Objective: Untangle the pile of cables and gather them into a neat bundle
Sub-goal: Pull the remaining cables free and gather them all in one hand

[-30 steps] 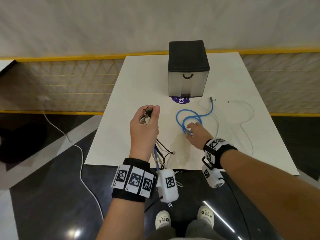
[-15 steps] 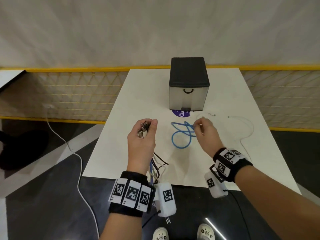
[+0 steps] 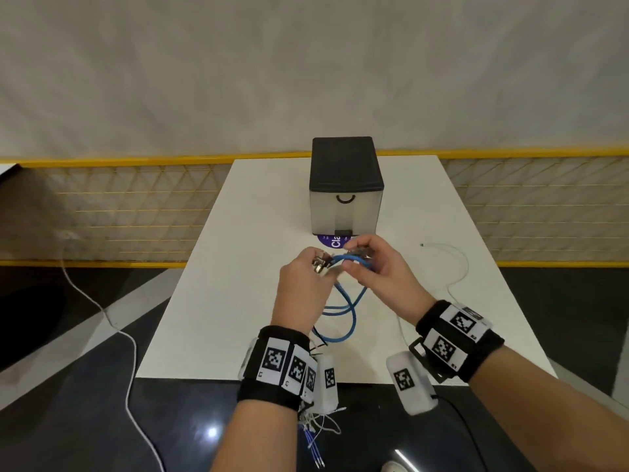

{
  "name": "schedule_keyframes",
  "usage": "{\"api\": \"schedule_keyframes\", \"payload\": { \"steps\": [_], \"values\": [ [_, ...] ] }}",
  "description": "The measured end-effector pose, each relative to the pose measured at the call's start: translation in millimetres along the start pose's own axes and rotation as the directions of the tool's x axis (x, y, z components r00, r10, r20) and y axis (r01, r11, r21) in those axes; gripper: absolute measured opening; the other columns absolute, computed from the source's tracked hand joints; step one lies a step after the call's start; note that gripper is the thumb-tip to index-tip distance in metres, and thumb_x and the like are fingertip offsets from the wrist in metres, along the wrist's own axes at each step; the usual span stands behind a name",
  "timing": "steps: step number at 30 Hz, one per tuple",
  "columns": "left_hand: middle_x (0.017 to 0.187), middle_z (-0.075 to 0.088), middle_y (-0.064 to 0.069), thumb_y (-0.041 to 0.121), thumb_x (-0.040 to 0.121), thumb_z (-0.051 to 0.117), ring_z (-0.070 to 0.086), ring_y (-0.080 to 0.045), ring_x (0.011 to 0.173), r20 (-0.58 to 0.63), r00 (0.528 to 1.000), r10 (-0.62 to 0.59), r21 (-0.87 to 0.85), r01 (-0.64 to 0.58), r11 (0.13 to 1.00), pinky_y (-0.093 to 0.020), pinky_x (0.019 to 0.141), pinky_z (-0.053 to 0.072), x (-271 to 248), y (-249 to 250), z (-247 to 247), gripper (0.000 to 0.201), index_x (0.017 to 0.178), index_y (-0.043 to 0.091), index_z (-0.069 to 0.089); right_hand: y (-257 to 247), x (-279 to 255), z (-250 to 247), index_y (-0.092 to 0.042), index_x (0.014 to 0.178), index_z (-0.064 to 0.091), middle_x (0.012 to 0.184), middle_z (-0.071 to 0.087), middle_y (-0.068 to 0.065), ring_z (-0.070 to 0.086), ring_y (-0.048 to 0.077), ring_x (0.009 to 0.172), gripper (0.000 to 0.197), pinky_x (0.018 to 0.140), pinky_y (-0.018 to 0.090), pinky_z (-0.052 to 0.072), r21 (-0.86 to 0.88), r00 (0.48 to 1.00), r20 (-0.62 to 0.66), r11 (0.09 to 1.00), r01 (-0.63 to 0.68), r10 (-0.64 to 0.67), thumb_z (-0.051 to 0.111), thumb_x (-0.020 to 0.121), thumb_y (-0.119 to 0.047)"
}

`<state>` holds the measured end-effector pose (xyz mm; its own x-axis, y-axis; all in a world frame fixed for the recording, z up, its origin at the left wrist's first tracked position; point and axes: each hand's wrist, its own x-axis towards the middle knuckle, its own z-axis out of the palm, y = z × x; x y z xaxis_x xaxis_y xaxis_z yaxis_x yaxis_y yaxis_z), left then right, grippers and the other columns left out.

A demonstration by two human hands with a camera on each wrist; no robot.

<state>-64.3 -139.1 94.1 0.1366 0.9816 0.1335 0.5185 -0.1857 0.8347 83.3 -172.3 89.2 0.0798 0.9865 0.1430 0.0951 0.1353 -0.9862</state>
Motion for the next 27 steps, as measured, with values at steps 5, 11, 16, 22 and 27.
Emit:
{"api": "schedule_keyframes", "payload": {
  "steps": [5, 11, 16, 22, 27],
  "values": [
    [0.085, 0.069, -0.001, 0.027, 0.089, 0.07, 0.055, -0.013, 0.073, -0.066, 0.995, 0.07, 0.135, -0.061, 0.989, -0.012, 0.063, 0.033, 3, -2, 3, 0.02, 0.097, 0.008, 0.069, 2, 12, -12, -0.017, 0.105, 0.062, 0.102, 0.066, -0.001, 0.056, 0.002, 0.075, 0.014, 0.067, 0.015, 0.042, -0.181, 0.999, -0.014, 0.982, 0.044, -0.048, 0.058, 0.093, -0.011],
    [0.07, 0.061, 0.007, 0.033, 0.09, 0.068, 0.054, -0.016, 0.068, -0.056, 0.998, -0.003, 0.09, 0.008, 0.996, -0.018, 0.058, 0.035, 5, -2, -3, 0.021, 0.087, 0.013, 0.069, 23, 37, -35, -0.02, 0.114, 0.063, 0.119, 0.058, 0.009, 0.056, 0.016, 0.095, 0.023, 0.086, 0.03, 0.043, -0.389, 0.929, -0.365, 0.916, -0.092, -0.062, 0.051, 0.096, -0.013],
    [0.063, 0.06, 0.014, 0.031, 0.087, 0.072, 0.054, -0.005, 0.062, -0.046, 0.996, -0.079, -0.099, 0.074, 0.992, -0.011, 0.058, 0.039, 5, 0, -6, 0.014, 0.079, 0.021, 0.069, 6, 27, -24, -0.02, 0.131, 0.054, 0.14, 0.041, 0.0, 0.034, 0.0, 0.13, 0.036, 0.115, 0.024, 0.023, -0.555, 0.998, -0.003, 0.83, 0.052, -0.065, 0.055, 0.095, -0.018],
    [0.06, 0.058, 0.013, 0.027, 0.087, 0.072, 0.052, 0.0, 0.056, 0.032, 0.997, -0.068, -0.126, 0.072, 0.989, -0.014, 0.057, 0.038, 4, 5, 0, 0.014, 0.076, 0.027, 0.064, -6, 19, 11, -0.003, 0.114, 0.065, 0.111, 0.068, 0.008, 0.063, 0.01, 0.106, 0.024, 0.098, 0.02, 0.046, -0.07, 0.991, 0.12, 0.995, 0.069, -0.061, 0.048, 0.098, -0.007],
    [0.085, 0.069, 0.015, 0.022, 0.083, 0.077, 0.061, 0.008, 0.074, -0.145, 0.985, -0.094, -0.325, 0.042, 0.945, -0.011, 0.073, 0.044, 7, 6, -14, 0.016, 0.099, 0.02, 0.074, -5, 29, 5, -0.006, 0.1, 0.063, 0.085, 0.067, 0.01, 0.068, 0.014, 0.083, 0.021, 0.091, 0.034, 0.052, -0.085, 0.999, -0.006, 0.995, 0.051, -0.052, 0.043, 0.1, -0.01]
  ]
}}
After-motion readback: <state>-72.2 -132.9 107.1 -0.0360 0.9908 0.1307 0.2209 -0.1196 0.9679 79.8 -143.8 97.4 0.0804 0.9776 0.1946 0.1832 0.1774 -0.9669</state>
